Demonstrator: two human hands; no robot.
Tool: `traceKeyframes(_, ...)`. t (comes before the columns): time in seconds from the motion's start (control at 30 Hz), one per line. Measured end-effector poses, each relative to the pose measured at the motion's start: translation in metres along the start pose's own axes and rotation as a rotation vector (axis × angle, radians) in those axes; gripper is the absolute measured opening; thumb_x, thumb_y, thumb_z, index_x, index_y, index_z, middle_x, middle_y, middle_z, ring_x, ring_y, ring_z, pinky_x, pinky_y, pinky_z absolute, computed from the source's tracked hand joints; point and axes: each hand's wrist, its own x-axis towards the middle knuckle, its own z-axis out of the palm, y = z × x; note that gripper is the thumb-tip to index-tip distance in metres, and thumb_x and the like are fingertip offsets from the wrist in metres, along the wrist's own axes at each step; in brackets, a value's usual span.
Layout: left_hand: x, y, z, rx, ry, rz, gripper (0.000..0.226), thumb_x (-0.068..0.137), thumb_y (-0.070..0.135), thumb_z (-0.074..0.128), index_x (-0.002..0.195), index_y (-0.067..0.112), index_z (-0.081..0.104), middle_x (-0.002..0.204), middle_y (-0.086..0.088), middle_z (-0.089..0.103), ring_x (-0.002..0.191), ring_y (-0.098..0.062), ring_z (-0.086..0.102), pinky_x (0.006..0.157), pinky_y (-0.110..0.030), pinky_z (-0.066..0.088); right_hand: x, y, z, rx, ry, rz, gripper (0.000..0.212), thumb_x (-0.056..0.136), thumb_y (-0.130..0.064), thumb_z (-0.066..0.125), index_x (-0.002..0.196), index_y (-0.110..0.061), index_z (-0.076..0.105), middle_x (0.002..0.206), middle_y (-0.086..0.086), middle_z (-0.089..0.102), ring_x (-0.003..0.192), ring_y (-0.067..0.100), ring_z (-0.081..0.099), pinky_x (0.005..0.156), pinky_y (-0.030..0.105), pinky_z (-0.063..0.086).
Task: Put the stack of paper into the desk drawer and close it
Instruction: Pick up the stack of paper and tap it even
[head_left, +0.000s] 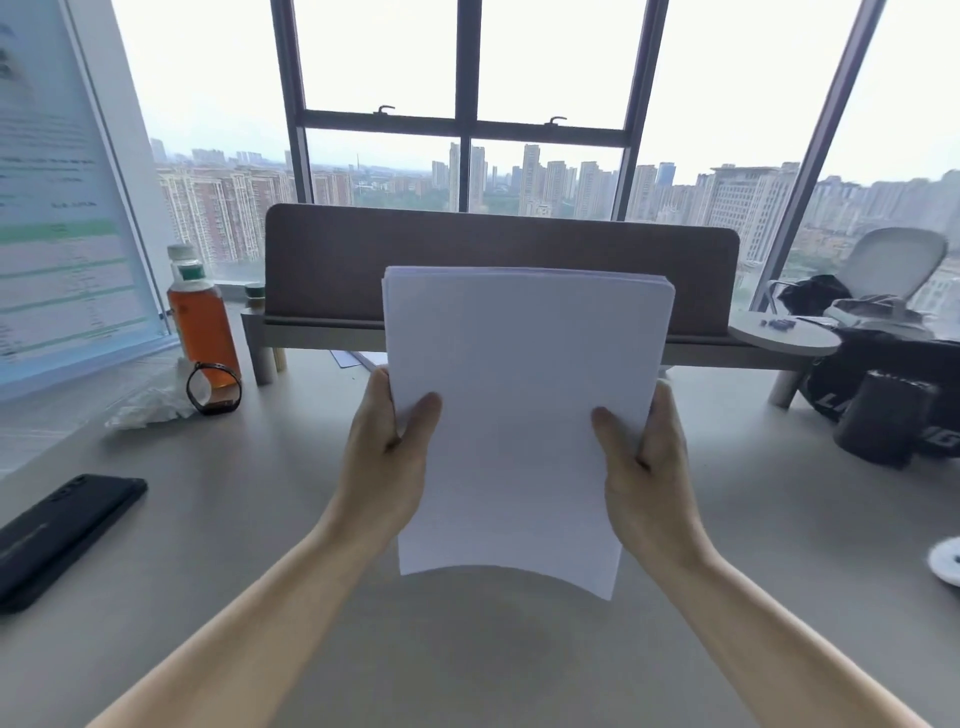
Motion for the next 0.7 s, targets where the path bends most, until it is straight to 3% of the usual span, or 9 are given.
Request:
traceKeyframes(0.07,0.0,-0.001,-0.005,0.024,-0.011,-0.007,0.027,0.098,0.013,0.054,0.119,0.03,0.057,0.115,0.013,0.073,0.111,-0.012,0.069,0.099,-0.049,0.053,0.0,-0.002,-0.004,0.012,-0.027,0.015,0.018,0.097,0.001,0.053,0.111,-0.009,0.05,0.091,-0.03,0.067,0.084,-0.006,0.065,0.077,0.019,0.053)
traceKeyframes(0.2,0.003,0.014,-0.01,0.166,-0.058,0.02,0.034,0.097,0.019,0.062,0.128,0.025,0.049,0.12,0.017,0.067,0.112,-0.004,0.065,0.099,-0.052,0.051,-0.015,0.004,-0.009,0.014,-0.081,0.086,0.024,0.095,-0.001,0.054,0.11,-0.02,0.052,0.101,-0.016,0.072,0.096,0.008,0.069,0.09,0.042,0.055)
traceKeyframes(0.27,0.018,0.044,-0.01,0.332,0.042,0.246,0.06,0.094,0.028,0.066,0.147,0.021,0.037,0.145,0.009,0.05,0.133,-0.009,0.05,0.109,-0.048,0.043,-0.013,0.005,-0.01,0.017,-0.067,0.08,0.026,0.091,-0.004,0.055,0.109,-0.023,0.053,0.101,-0.014,0.072,0.096,0.01,0.069,0.09,0.045,0.055)
traceKeyframes(0.33,0.034,0.086,-0.003,0.588,0.093,0.511,0.079,0.093,0.034,0.065,0.158,0.015,0.024,0.164,-0.002,0.025,0.152,-0.02,0.024,0.122,-0.046,0.024,-0.011,0.003,-0.008,0.01,-0.067,0.065,0.032,0.086,-0.01,0.054,0.109,-0.032,0.055,0.104,-0.012,0.072,0.098,0.01,0.068,0.09,0.043,0.055)
traceKeyframes(0.4,0.043,0.121,0.015,0.888,-0.092,0.681,0.083,0.094,0.036,0.061,0.162,0.016,0.018,0.17,-0.001,0.014,0.157,-0.02,0.01,0.126,-0.042,0.01,-0.01,0.002,-0.008,0.023,-0.066,0.072,0.037,0.085,-0.012,0.054,0.107,-0.041,0.056,0.107,-0.008,0.072,0.102,0.015,0.069,0.091,0.046,0.056)
traceKeyframes(0.5,0.039,0.131,0.046,1.134,-0.472,0.686,0.067,0.097,0.03,0.054,0.159,0.022,0.029,0.163,0.004,0.036,0.15,-0.021,0.033,0.121,-0.03,0.017,-0.011,0.001,-0.008,0.077,-0.058,0.092,0.029,0.083,-0.016,0.055,0.105,-0.035,0.056,0.104,0.005,0.07,0.1,0.035,0.067,0.087,0.063,0.053)
traceKeyframes(0.57,0.035,0.124,0.053,1.126,-0.463,0.714,0.057,0.097,0.023,0.052,0.153,0.021,0.041,0.154,0.004,0.051,0.142,-0.021,0.045,0.117,-0.031,0.025,-0.011,0.0,-0.009,0.091,-0.064,0.096,0.025,0.083,-0.018,0.055,0.105,-0.031,0.056,0.105,0.012,0.068,0.1,0.043,0.063,0.086,0.068,0.051)
traceKeyframes(0.7,0.036,0.12,0.052,1.043,-0.425,0.75,0.057,0.096,0.02,0.054,0.152,0.022,0.041,0.152,0.004,0.052,0.141,-0.018,0.046,0.118,-0.034,0.027,-0.011,-0.004,-0.01,0.078,-0.085,0.09,0.031,0.085,-0.016,0.052,0.108,-0.036,0.058,0.108,0.013,0.067,0.103,0.043,0.062,0.089,0.068,0.049)
